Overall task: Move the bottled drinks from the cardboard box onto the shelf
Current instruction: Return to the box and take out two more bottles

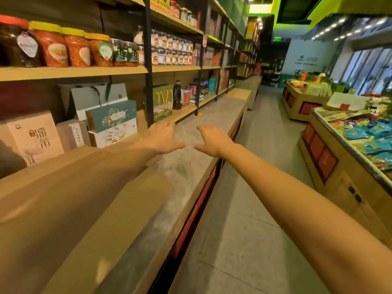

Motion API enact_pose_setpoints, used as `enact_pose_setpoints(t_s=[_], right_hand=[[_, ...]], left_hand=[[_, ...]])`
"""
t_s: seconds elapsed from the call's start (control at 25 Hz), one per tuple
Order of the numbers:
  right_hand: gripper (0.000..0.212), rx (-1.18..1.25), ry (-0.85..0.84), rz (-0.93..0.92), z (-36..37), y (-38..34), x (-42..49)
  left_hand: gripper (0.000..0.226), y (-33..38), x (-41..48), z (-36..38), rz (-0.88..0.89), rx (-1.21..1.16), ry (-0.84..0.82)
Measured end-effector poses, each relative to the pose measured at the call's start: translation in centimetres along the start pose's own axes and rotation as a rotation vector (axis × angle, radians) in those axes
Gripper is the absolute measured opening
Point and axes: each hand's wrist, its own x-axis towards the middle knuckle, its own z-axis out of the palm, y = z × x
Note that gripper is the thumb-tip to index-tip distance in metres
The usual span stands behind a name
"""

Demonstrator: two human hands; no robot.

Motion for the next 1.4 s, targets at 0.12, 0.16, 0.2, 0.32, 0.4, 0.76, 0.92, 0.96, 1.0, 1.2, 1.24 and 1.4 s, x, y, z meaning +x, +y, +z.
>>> enact_pose_setpoints(t_s=[0.12,0.16,0.2,0.32,0.4,0.76,0.92,0.96,1.0,1.2,1.24,1.4], right_hand=[[0.064,0.040,-0.013,-0.044,1.2,-0.2,6.4],[0.063,0.058,-0.023,-0.061,1.9,-0.7,8.4],[0.062,0.079,-0.032,-0.079,2.7,-1.2,10.4],[0.059,0.138,-0.025,-0.206,4.9,-3.5,16.2],[0.059,0.183,-0.043,-0.316,5.7,-5.3,19.5],[0.049,0.277,-0.126,-0.953,11.1,-15.5,28.0],[0.057,0.328,-0.200,-1.152,12.8,-19.8,27.0],[0.057,0.324,-0.201,-1.195,13.1,-20.8,26.6],[0.057,0.318,-0.195,-1.229,13.3,-21.8,26.2],[0.061,0.321,-0.248,-1.373,14.3,-26.4,23.8],[0.062,0.320,-0.261,-1.412,14.4,-27.2,23.3],[0.064,0.346,-0.311,-1.509,15.3,-29.9,22.3]], left_hand=[[0.077,-2.7,4.2,0.5,-0.111,0.052,-0.027],[0.076,-3.8,5.2,0.7,-0.138,0.067,-0.029],[0.076,-4.9,6.0,0.9,-0.163,0.071,-0.021],[0.078,-8.7,8.0,1.6,-0.238,0.099,-0.007],[0.080,-11.3,8.8,2.3,-0.325,0.117,0.001],[0.070,-16.8,5.4,5.8,-1.081,0.102,0.118],[0.073,-17.0,1.6,7.0,-1.305,0.122,0.080],[0.073,-17.3,0.7,7.2,-1.350,0.128,0.082],[0.073,-17.6,-0.1,7.5,-1.383,0.139,0.090],[0.068,-18.5,-3.4,9.1,-1.513,0.157,0.133],[0.068,-18.6,-4.1,9.5,-1.542,0.148,0.135],[0.069,-19.0,-5.7,11.3,-1.635,0.154,0.077]])
